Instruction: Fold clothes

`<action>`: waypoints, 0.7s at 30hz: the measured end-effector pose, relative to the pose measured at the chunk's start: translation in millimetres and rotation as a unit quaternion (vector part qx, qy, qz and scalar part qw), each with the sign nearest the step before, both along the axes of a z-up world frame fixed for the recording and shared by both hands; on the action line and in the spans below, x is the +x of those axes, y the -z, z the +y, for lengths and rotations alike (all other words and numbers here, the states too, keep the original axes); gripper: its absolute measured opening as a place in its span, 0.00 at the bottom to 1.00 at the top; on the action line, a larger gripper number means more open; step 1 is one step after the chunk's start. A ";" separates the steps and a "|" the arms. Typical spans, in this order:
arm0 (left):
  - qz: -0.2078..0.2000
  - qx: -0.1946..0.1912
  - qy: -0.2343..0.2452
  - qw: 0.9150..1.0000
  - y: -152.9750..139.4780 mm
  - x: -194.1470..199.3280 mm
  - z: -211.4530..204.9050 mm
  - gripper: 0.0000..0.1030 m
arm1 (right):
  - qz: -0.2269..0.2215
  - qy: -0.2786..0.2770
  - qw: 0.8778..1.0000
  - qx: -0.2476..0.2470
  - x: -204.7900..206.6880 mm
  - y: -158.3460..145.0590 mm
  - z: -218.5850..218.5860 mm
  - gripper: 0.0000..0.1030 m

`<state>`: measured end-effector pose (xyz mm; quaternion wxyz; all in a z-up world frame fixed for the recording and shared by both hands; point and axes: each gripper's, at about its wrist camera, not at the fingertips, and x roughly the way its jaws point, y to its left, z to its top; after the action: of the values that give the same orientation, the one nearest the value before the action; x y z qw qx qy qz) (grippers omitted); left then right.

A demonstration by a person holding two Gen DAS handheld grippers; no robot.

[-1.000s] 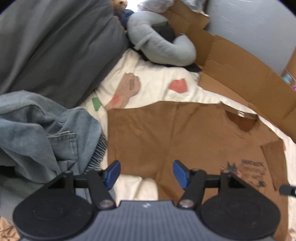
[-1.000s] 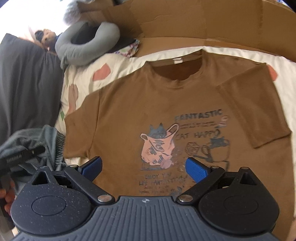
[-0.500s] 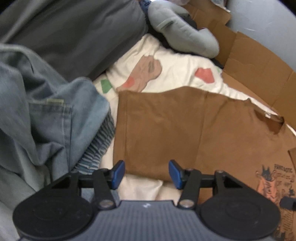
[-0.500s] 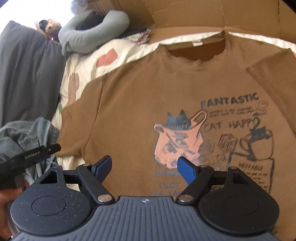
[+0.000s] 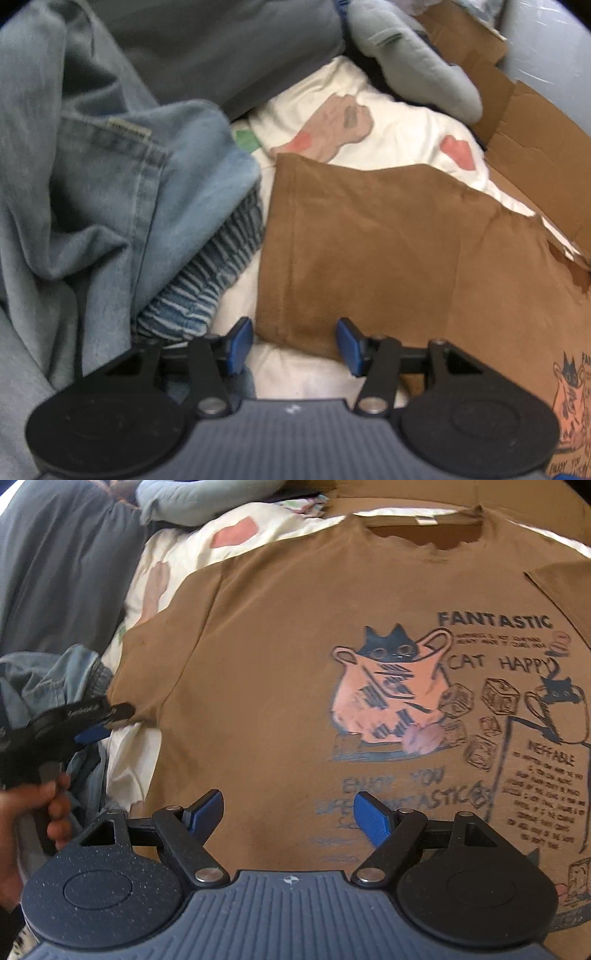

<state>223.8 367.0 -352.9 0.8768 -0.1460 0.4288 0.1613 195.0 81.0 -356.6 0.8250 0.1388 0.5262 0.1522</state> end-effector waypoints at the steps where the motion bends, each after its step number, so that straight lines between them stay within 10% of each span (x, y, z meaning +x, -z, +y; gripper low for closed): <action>1: -0.003 -0.009 -0.010 1.000 1.8 -1.2 2.5 0.53 | -0.001 0.001 1.000 0.000 -0.9 0.8 1.4 0.80; 16: -0.068 -0.135 -0.094 0.984 -0.3 -31.3 33.9 0.18 | -0.022 -0.020 1.000 0.005 4.4 -1.9 28.3 0.75; 21: -0.082 -0.144 -0.097 0.981 -3.0 -33.2 35.9 0.13 | -0.029 -0.027 0.999 0.006 14.7 -6.0 37.8 0.41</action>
<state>190.6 402.9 -349.9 0.8587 -0.3245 0.3583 0.1699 209.7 118.8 -350.7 0.8347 0.1251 0.5045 0.1821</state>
